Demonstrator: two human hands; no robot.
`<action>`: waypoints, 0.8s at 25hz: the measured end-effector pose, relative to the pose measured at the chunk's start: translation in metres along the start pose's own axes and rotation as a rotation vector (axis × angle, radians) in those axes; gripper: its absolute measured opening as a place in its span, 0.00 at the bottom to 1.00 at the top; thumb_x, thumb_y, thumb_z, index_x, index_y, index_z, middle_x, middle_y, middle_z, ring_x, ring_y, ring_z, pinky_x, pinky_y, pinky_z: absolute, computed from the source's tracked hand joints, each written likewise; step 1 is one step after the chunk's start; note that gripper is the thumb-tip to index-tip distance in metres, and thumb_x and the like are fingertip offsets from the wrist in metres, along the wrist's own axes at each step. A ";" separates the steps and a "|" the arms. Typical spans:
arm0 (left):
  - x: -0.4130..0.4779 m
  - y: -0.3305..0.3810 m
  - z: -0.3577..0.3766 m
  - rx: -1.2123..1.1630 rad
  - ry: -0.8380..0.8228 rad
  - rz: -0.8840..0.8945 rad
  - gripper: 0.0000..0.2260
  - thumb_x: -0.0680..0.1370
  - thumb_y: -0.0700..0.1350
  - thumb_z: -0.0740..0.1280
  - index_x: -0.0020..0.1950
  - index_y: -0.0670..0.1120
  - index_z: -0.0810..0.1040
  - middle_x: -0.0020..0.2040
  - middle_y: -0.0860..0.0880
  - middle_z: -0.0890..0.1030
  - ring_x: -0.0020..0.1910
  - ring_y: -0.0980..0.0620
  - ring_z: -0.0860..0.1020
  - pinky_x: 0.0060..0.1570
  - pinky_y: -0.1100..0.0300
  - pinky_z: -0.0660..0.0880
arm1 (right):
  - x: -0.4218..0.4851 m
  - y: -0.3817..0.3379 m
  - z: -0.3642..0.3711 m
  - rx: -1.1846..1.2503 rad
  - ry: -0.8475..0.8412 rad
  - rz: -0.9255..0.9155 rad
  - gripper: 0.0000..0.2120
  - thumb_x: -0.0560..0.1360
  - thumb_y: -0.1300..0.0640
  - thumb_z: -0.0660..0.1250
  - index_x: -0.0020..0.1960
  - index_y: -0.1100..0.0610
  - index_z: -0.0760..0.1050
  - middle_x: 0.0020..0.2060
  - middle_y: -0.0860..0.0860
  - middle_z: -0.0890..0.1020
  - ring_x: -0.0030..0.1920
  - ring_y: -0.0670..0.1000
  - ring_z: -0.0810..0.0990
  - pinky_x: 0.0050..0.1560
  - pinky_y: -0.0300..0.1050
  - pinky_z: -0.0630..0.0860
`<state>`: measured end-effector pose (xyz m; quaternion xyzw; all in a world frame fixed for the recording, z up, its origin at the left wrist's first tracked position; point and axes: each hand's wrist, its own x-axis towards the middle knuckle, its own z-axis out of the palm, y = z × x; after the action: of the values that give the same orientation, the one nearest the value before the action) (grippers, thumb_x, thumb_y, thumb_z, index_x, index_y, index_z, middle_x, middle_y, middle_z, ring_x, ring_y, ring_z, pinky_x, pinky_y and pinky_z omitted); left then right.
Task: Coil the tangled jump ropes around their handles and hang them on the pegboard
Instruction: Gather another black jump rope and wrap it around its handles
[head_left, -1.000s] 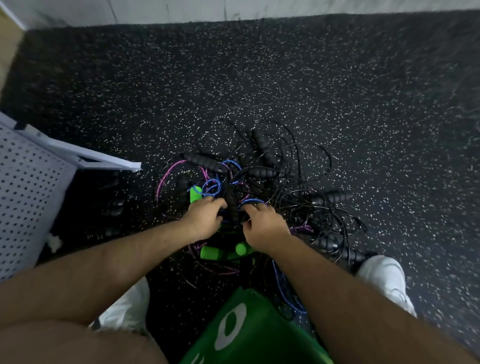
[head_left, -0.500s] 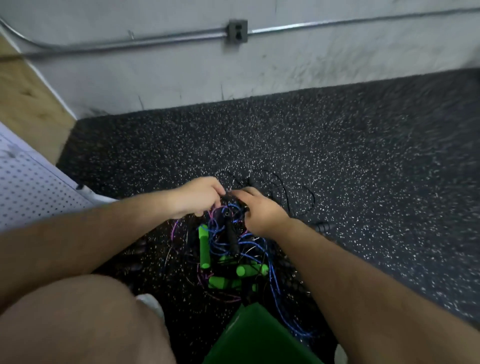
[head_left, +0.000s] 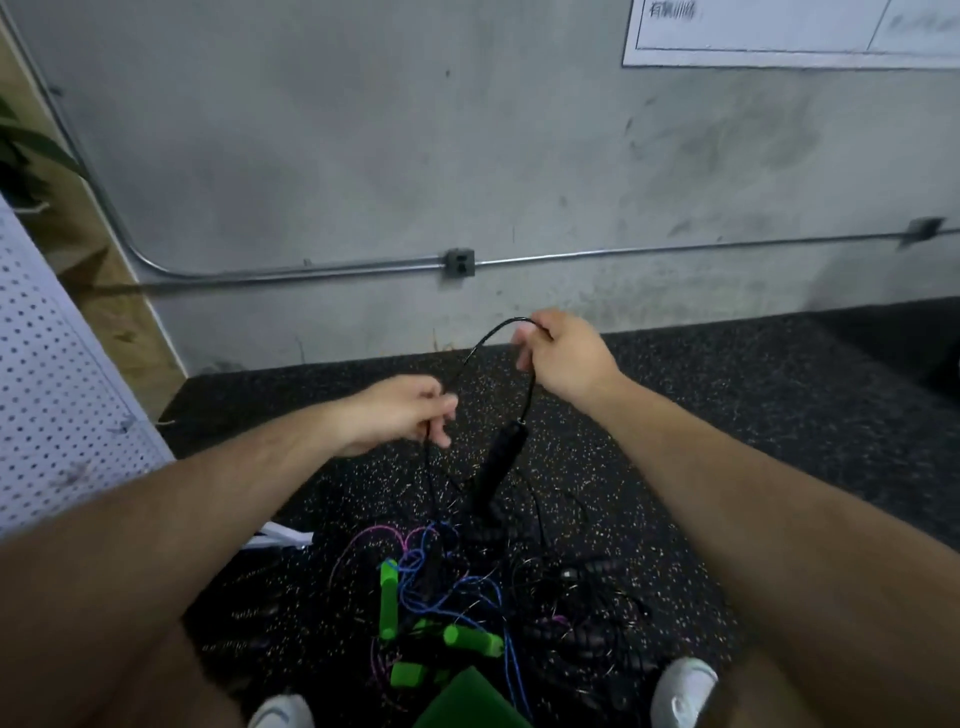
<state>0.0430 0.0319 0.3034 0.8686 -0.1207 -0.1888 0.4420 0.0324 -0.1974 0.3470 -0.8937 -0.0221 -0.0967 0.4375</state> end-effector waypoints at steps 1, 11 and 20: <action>0.000 -0.011 0.003 0.075 -0.020 -0.052 0.12 0.85 0.50 0.60 0.51 0.44 0.77 0.41 0.46 0.84 0.43 0.51 0.85 0.48 0.52 0.77 | -0.002 0.004 -0.008 -0.006 -0.018 0.037 0.09 0.84 0.53 0.59 0.53 0.55 0.76 0.39 0.50 0.85 0.35 0.45 0.78 0.35 0.40 0.69; 0.008 0.088 0.004 -0.456 0.480 0.431 0.09 0.85 0.42 0.60 0.51 0.43 0.78 0.36 0.46 0.76 0.36 0.50 0.83 0.34 0.57 0.80 | -0.016 0.017 0.042 0.058 -0.568 0.164 0.12 0.77 0.51 0.73 0.57 0.55 0.80 0.34 0.50 0.80 0.36 0.48 0.76 0.34 0.43 0.73; 0.009 -0.012 0.027 0.103 -0.180 0.050 0.20 0.82 0.52 0.66 0.74 0.55 0.70 0.67 0.57 0.76 0.65 0.56 0.75 0.67 0.54 0.71 | 0.008 -0.015 0.020 0.583 -0.331 0.146 0.14 0.83 0.51 0.62 0.56 0.59 0.81 0.35 0.49 0.79 0.29 0.45 0.66 0.29 0.38 0.63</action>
<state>0.0401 0.0155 0.2767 0.8663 -0.1911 -0.2485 0.3889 0.0409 -0.1732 0.3485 -0.7338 -0.0557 0.0915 0.6709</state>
